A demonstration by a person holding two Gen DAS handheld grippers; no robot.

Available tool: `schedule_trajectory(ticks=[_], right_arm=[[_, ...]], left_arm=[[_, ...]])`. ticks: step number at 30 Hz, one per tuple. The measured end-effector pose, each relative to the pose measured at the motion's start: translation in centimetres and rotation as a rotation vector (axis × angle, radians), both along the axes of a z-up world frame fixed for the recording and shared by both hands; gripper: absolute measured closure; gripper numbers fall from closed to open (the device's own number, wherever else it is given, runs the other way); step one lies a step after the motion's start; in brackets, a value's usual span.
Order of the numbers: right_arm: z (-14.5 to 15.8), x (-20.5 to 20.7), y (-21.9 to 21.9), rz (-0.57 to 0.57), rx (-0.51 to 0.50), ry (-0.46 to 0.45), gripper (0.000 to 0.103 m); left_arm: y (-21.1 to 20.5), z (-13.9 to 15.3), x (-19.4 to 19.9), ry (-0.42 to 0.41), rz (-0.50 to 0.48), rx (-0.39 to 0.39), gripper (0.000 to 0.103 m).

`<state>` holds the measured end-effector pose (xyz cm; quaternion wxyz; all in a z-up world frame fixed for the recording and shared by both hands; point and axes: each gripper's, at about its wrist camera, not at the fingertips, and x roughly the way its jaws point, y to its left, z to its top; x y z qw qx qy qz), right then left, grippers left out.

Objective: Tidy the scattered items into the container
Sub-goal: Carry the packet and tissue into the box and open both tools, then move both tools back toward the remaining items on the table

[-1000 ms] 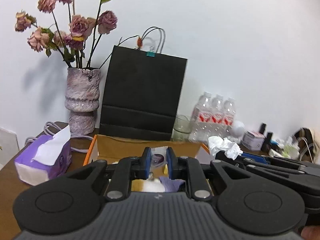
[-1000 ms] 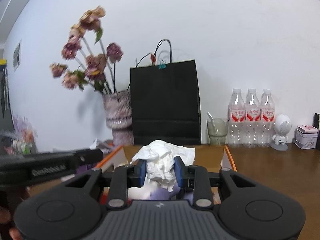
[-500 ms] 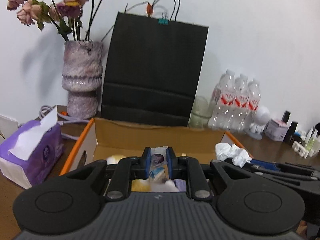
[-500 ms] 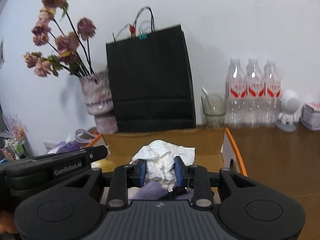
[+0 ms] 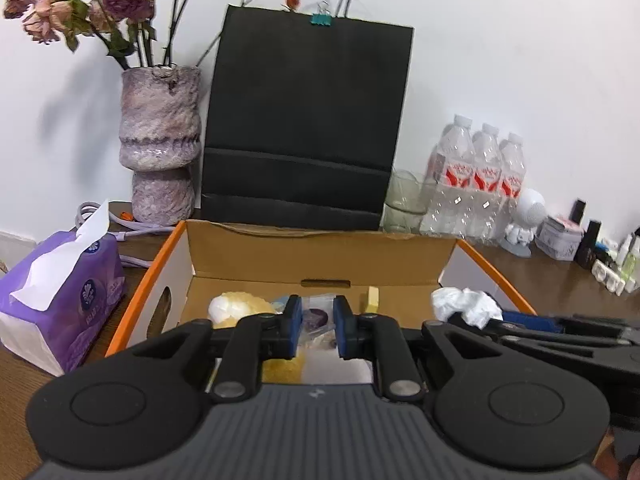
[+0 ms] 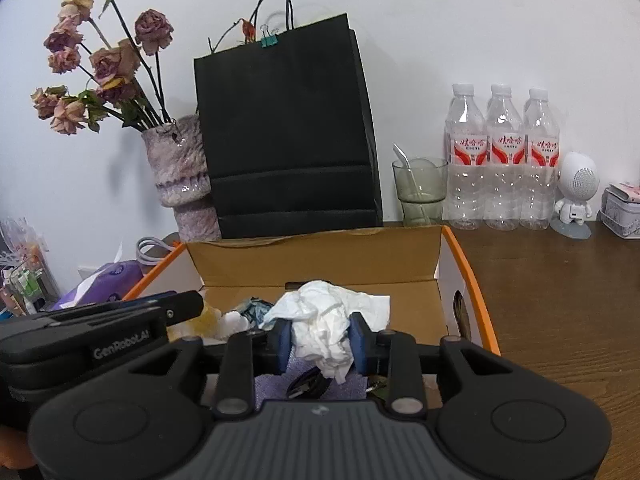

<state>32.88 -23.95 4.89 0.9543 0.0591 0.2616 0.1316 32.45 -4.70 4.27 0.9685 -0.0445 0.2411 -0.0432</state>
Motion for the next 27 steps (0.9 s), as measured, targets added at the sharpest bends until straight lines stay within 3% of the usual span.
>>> schedule_trajectory(ticks=[1,2,4,9,27], right_arm=[[0.0,0.1,0.0,-0.005,-0.001,0.005,0.036],[-0.1,0.2,-0.1,-0.021,-0.007,0.011,0.024],[0.1,0.3,-0.6,-0.081,-0.03,0.011,0.002],[0.7,0.3,-2.1,-0.096,0.03,0.027,0.0],[1.4,-0.4,-1.3,-0.077,0.0,0.0,0.0]], left_arm=[[0.0,0.0,0.0,0.006,0.012,0.006,0.065],[0.1,0.1,0.0,0.011,0.055,0.019,0.037],[0.5,0.3,-0.1,-0.008,0.133,0.038,0.0],[1.0,0.8,-0.6,-0.029,0.138,0.017,0.0],[0.7,1.1,-0.8,-0.032,0.132,0.021,0.0]])
